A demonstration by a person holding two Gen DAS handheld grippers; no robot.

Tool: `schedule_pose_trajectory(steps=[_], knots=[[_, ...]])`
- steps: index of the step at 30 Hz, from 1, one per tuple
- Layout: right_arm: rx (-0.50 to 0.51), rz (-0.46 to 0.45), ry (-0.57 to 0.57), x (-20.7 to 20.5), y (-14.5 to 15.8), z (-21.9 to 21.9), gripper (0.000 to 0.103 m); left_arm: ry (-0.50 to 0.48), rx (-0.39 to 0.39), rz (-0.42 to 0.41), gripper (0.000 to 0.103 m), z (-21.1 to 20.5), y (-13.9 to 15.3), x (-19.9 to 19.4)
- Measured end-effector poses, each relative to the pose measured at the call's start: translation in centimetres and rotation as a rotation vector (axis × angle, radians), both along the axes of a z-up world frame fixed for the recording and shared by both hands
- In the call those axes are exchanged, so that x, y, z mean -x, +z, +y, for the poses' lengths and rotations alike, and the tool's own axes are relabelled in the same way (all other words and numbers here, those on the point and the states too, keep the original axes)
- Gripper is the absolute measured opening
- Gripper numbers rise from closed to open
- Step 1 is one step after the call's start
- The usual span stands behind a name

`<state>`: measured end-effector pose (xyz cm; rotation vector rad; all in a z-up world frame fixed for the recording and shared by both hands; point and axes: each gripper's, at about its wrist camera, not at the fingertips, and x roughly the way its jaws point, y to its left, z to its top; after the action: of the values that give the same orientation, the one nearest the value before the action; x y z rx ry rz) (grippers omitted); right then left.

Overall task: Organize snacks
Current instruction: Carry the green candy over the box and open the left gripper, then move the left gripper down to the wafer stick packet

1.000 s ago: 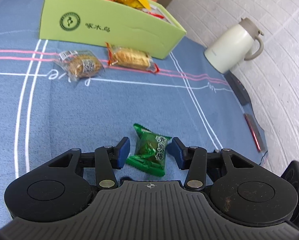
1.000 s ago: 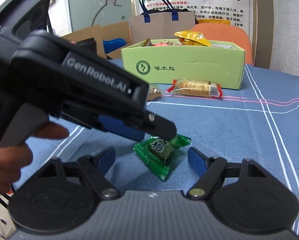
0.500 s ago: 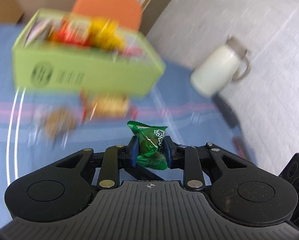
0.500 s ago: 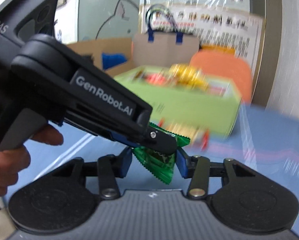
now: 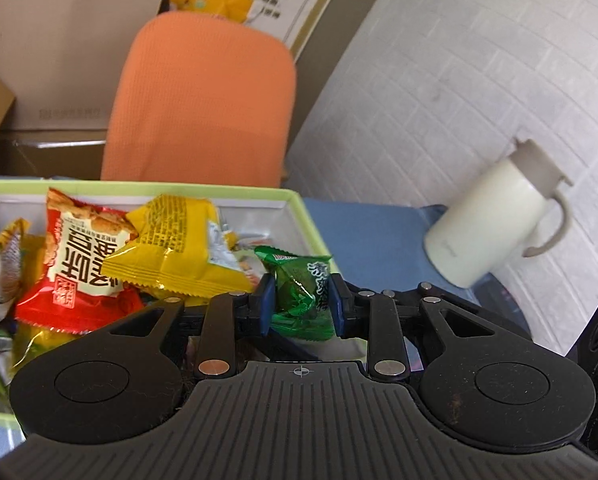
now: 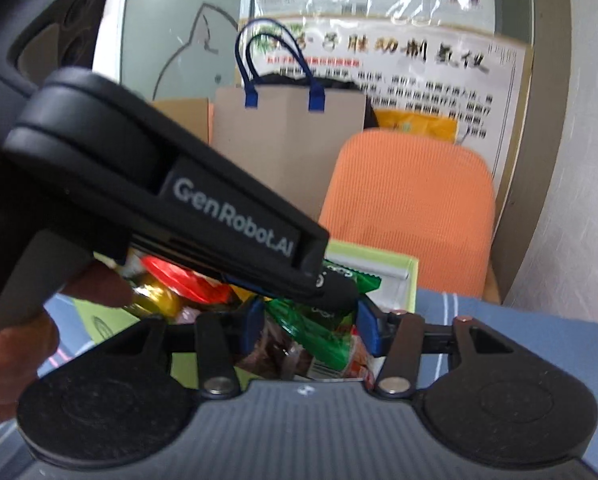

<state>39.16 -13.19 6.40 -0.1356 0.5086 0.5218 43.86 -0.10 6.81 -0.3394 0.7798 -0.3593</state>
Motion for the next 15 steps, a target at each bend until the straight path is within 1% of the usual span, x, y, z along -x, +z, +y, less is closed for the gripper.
schedule_pose_trajectory(steps=[1, 2, 3, 4, 5, 7, 8, 9, 11, 13, 15], knots=[[0.003, -0.005, -0.006, 0.1, 0.0, -0.2, 0.064, 0.004, -0.005, -0.008, 0.017, 0.2, -0.1, 0.0], [0.000, -0.020, -0.011, 0.6, 0.3, -0.5, 0.065, 0.001, -0.005, -0.021, 0.024, 0.5, 0.1, 0.4], [-0.005, -0.040, -0.016, 1.3, 0.6, -0.9, 0.068, 0.001, 0.004, -0.049, 0.036, 0.9, 0.6, 1.3], [-0.015, -0.067, -0.028, 2.3, 1.2, -1.5, 0.070, 0.005, 0.014, -0.086, 0.041, 1.4, 1.2, 2.4], [-0.023, -0.090, -0.043, 3.4, 1.8, -2.0, 0.075, 0.007, 0.023, -0.122, 0.043, 2.0, 2.0, 3.6], [-0.035, -0.130, -0.056, 6.1, 2.4, -2.7, 0.089, 0.013, 0.039, -0.178, 0.055, 3.1, 3.3, 6.3], [-0.037, -0.147, -0.053, 7.4, 2.4, -2.8, 0.094, 0.020, 0.043, -0.197, 0.058, 3.7, 3.7, 7.7], [-0.032, -0.147, -0.045, 8.4, 2.3, -2.8, 0.094, 0.030, 0.045, -0.210, 0.061, 4.2, 3.9, 9.1], [-0.022, -0.112, -0.018, 10.2, 1.4, -2.3, 0.094, 0.043, 0.045, -0.216, 0.062, 5.3, 3.4, 11.7], [-0.002, -0.054, 0.031, 11.1, 0.2, -1.4, 0.094, 0.061, 0.056, -0.184, 0.063, 6.2, 2.2, 13.6], [0.044, 0.000, 0.068, 11.3, -1.5, 0.0, 0.094, 0.075, 0.077, -0.136, 0.063, 7.1, 0.5, 15.2]])
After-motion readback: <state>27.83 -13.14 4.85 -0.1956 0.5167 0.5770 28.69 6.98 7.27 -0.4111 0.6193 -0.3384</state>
